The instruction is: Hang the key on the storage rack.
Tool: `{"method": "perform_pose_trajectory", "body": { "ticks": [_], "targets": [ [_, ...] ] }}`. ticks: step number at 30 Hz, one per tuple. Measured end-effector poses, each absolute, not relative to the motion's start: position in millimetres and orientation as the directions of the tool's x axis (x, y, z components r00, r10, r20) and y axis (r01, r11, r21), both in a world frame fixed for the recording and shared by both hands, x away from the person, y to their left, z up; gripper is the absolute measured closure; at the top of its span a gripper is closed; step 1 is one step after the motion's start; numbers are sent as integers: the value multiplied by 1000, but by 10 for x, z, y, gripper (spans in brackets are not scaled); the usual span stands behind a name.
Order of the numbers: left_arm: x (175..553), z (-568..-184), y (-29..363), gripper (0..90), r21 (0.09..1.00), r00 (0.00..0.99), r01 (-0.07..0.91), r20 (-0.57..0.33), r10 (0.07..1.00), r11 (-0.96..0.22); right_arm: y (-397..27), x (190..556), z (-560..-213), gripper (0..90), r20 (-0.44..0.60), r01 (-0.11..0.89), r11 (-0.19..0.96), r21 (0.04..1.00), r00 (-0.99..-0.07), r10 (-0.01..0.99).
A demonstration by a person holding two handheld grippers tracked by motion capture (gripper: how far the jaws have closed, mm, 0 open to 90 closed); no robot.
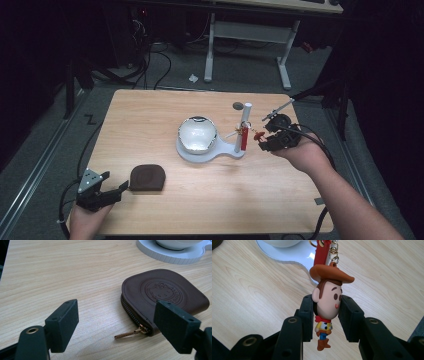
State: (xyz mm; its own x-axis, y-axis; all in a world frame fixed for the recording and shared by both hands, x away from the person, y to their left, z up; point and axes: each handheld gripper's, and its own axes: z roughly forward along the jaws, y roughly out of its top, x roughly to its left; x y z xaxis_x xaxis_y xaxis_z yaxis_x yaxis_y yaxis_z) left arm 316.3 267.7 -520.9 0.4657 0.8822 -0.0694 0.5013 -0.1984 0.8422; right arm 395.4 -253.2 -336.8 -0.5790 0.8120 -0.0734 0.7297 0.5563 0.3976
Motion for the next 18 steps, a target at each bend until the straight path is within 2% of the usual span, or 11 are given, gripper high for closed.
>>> {"method": "perform_pose_trajectory", "body": {
  "ticks": [18],
  "targets": [
    [3161,-5207,2660,209,842,475,498,-65,878,-207,-2461,4094,-3764,656,-19,742,507,438,-556,831]
  ]
}}
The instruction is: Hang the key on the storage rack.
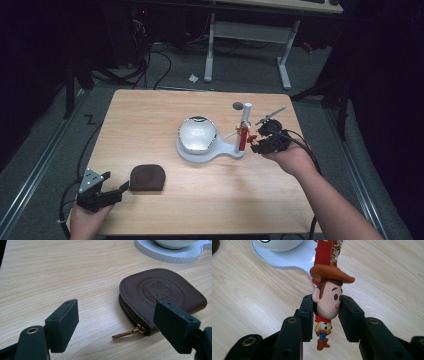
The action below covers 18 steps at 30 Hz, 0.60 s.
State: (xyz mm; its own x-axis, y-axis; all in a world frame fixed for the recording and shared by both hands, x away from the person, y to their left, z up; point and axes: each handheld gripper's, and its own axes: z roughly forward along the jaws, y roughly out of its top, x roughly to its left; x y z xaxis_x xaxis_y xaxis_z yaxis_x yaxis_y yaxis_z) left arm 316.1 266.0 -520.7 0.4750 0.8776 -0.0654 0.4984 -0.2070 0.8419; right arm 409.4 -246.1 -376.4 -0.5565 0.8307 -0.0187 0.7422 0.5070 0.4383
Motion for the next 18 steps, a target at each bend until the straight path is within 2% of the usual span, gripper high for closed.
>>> {"method": "perform_pose_trajectory", "body": {
  "ticks": [5,10,18],
  "targets": [
    [3161,-5208,2661,209,841,475,500,-66,877,-207,-2476,4155,-3871,652,3,756,478,447,-536,844],
    [3159,-5209,2660,209,840,473,502,-70,878,-204,-2481,4168,-3915,596,12,752,470,461,-535,844],
    [3162,-5206,2643,210,841,481,502,-76,873,-203,-2525,4054,-3895,582,9,747,466,474,-533,846]
  ]
}}
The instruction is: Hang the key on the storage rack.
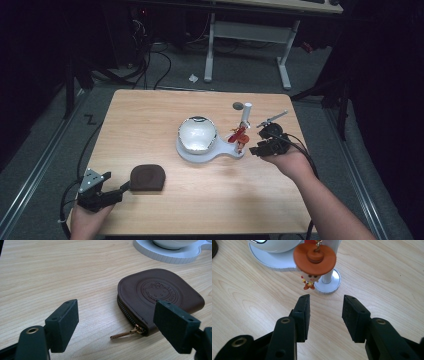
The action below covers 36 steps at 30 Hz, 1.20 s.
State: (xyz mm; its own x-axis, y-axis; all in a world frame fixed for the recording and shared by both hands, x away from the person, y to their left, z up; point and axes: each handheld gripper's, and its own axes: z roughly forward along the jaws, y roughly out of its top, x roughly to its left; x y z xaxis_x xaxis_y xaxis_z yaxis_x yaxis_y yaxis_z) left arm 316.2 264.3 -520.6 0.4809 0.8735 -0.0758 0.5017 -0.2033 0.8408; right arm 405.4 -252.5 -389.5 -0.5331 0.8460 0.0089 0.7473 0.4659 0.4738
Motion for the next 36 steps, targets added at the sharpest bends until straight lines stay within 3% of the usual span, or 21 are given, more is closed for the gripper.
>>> {"method": "perform_pose_trajectory", "body": {
  "ticks": [16,22,36],
  "targets": [
    [3164,-5202,2573,213,840,504,507,-105,857,-195,-2680,3601,-4170,543,-71,693,459,556,-510,857],
    [3179,-5220,2591,231,841,510,523,-177,842,-140,-2744,3435,-4380,511,-88,668,431,607,-483,871],
    [3201,-5228,2484,251,832,534,531,-178,826,-164,-2934,3096,-4975,504,13,636,269,723,-402,916]
  ]
}}
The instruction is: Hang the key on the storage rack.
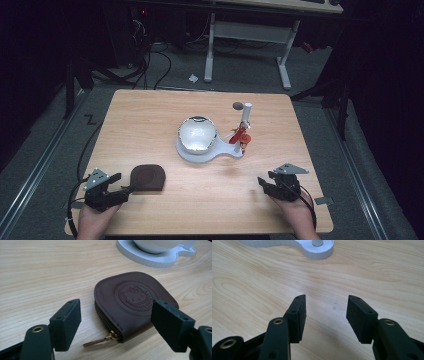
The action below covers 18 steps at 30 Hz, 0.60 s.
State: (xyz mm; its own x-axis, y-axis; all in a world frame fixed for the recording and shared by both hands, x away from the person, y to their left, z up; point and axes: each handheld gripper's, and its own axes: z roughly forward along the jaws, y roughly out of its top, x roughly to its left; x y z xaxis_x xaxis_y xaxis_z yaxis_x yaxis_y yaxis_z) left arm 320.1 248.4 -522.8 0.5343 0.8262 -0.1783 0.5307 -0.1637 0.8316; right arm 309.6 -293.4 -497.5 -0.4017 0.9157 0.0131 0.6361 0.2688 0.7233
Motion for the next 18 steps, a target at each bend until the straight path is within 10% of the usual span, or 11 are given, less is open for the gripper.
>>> {"method": "perform_pose_trajectory", "body": {
  "ticks": [18],
  "targets": [
    [3227,-5270,2476,635,821,499,564,-257,828,-85,-3053,2898,-5193,518,-5,581,306,754,-460,888]
  ]
}}
